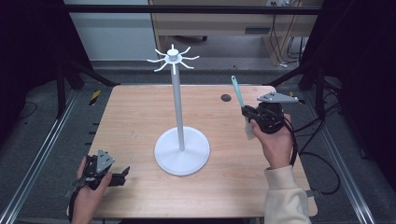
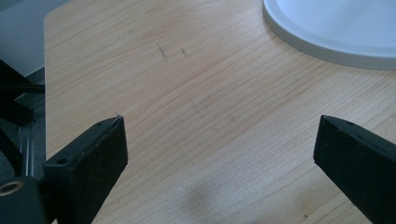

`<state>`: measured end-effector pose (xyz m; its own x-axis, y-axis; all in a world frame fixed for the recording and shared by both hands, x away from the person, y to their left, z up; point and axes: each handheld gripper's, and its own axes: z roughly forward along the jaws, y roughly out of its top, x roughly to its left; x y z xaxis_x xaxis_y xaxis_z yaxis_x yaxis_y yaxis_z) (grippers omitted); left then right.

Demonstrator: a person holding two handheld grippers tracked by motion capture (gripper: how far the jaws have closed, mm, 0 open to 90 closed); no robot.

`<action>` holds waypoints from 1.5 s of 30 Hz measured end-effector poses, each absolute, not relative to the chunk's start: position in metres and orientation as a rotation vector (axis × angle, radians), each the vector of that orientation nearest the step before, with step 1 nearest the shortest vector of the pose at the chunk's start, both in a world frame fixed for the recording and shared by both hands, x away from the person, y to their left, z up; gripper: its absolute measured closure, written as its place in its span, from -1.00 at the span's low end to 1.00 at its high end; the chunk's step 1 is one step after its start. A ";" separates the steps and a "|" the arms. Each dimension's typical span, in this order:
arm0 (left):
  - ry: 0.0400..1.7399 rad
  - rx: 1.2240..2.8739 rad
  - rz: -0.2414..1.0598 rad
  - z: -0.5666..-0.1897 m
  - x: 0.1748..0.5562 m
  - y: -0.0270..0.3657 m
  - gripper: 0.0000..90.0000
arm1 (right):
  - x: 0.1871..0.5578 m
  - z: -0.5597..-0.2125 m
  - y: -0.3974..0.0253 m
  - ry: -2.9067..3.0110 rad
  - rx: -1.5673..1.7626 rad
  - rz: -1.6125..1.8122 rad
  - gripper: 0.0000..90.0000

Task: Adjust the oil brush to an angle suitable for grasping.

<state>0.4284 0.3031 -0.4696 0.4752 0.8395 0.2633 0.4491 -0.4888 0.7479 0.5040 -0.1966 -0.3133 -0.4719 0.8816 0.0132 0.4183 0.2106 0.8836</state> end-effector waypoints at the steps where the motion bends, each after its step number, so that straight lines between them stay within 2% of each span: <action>1: 1.063 2.117 0.840 -0.469 0.428 0.303 -0.94 | 0.502 -0.310 -0.195 1.977 1.189 1.215 0.83; 22: 1.062 2.110 0.839 -0.469 0.428 0.303 -0.94 | 0.464 -0.270 -0.177 1.921 1.028 1.386 0.83; 45: 1.056 2.119 0.836 -0.469 0.429 0.301 -0.94 | 0.443 -0.251 -0.156 1.905 0.875 1.513 0.83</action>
